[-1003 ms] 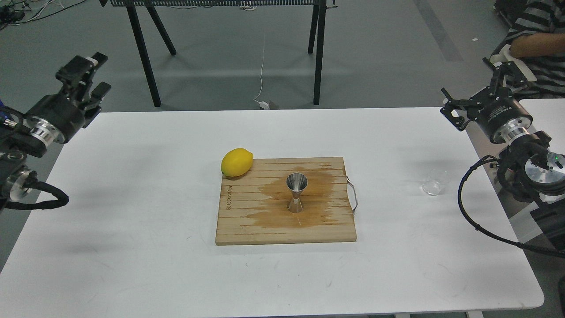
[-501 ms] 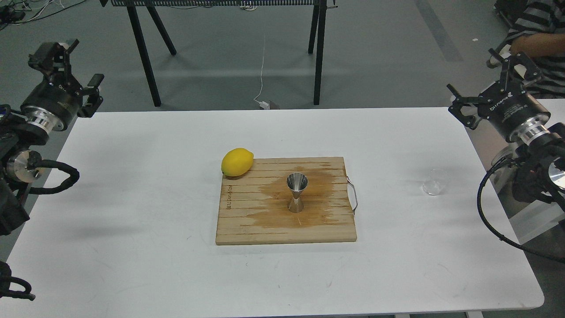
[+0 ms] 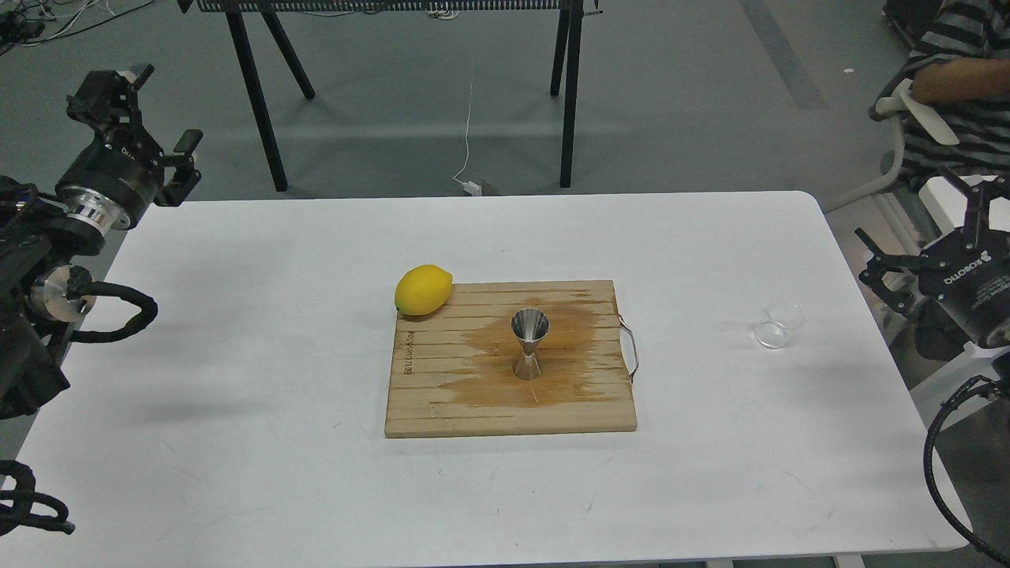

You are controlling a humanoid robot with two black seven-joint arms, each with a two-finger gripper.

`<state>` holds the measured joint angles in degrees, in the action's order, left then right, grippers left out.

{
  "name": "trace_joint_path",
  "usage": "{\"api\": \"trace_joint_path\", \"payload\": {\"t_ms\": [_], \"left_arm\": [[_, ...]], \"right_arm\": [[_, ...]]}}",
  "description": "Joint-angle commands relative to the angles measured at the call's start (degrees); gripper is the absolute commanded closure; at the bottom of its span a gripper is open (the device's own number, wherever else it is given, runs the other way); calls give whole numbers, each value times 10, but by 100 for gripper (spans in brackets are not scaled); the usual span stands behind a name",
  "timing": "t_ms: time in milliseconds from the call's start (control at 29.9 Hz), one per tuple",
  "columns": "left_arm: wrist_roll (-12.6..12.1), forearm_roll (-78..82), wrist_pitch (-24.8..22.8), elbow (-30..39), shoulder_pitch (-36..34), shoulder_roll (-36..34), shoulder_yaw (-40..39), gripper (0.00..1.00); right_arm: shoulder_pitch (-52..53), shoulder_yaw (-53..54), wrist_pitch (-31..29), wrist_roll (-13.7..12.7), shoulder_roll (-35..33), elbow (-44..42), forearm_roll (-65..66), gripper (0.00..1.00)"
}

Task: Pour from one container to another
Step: 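Lower the right gripper toward the small clear glass cup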

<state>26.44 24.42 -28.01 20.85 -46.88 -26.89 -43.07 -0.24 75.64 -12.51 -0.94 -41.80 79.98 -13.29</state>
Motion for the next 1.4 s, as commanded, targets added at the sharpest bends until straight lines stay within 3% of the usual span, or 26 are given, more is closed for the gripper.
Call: {"api": "trace_joint_path", "payload": {"t_ms": [0, 167, 468, 936, 1371], "left_arm": [[0, 0, 0, 0, -1, 0, 0, 1], [0, 0, 0, 0, -5, -1, 0, 1], [0, -1, 0, 0, -9, -1, 0, 1], [1, -1, 0, 2, -12, -1, 0, 1], [1, 0, 0, 2, -17, -1, 0, 1]], "right_arm": [[-21, 4, 53, 5, 33, 11, -24, 1], [-29, 24, 123, 5, 88, 15, -26, 1], [-36, 50, 164, 8, 197, -3, -24, 1], [-25, 66, 167, 18, 270, -103, -25, 1], [65, 67, 161, 14, 313, -210, -26, 1]]}}
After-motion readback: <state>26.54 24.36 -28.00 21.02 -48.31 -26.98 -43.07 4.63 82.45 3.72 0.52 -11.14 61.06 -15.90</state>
